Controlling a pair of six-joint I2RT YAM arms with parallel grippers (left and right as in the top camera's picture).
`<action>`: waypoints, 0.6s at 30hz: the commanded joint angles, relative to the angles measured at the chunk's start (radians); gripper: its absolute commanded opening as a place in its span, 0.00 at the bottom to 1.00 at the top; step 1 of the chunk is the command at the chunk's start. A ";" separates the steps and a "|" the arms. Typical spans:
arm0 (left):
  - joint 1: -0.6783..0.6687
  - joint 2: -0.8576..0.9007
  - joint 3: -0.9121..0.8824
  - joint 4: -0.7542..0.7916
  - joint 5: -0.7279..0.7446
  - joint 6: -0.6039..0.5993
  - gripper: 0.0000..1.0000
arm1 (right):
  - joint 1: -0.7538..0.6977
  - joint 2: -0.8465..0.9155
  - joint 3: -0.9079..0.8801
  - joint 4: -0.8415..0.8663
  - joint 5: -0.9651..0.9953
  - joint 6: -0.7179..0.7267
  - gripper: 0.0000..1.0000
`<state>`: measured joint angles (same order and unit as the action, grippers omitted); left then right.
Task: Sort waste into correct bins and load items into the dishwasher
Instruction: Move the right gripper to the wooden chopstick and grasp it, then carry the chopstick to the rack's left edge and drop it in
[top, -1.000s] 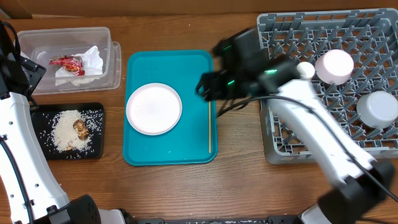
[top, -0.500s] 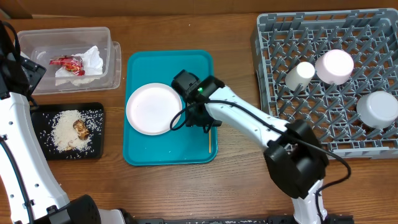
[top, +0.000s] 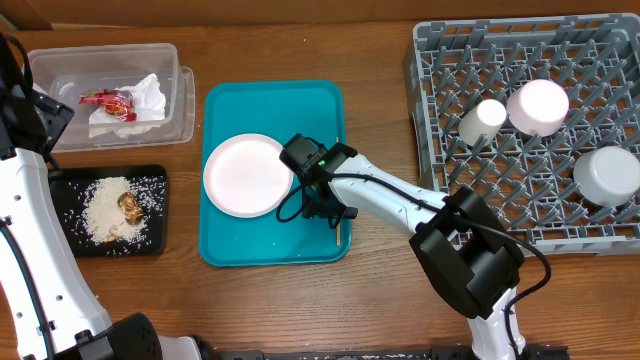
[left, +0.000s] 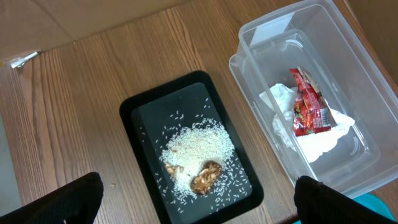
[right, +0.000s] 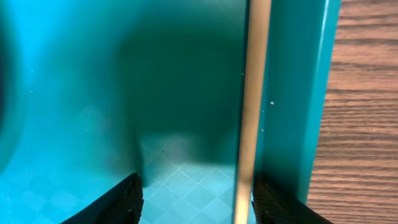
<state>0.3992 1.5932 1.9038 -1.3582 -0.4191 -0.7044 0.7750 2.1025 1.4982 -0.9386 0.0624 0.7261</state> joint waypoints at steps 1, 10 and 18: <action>0.000 0.004 -0.001 0.001 0.002 -0.014 1.00 | -0.001 0.000 -0.016 0.002 0.006 0.008 0.56; 0.000 0.004 -0.002 0.001 0.002 -0.014 1.00 | 0.019 0.001 -0.113 0.110 0.056 0.079 0.27; 0.000 0.004 -0.001 0.001 0.002 -0.014 1.00 | 0.021 -0.005 -0.098 0.105 0.032 0.116 0.04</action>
<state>0.3992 1.5932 1.9038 -1.3582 -0.4191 -0.7048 0.7929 2.0632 1.4097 -0.8154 0.1329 0.8143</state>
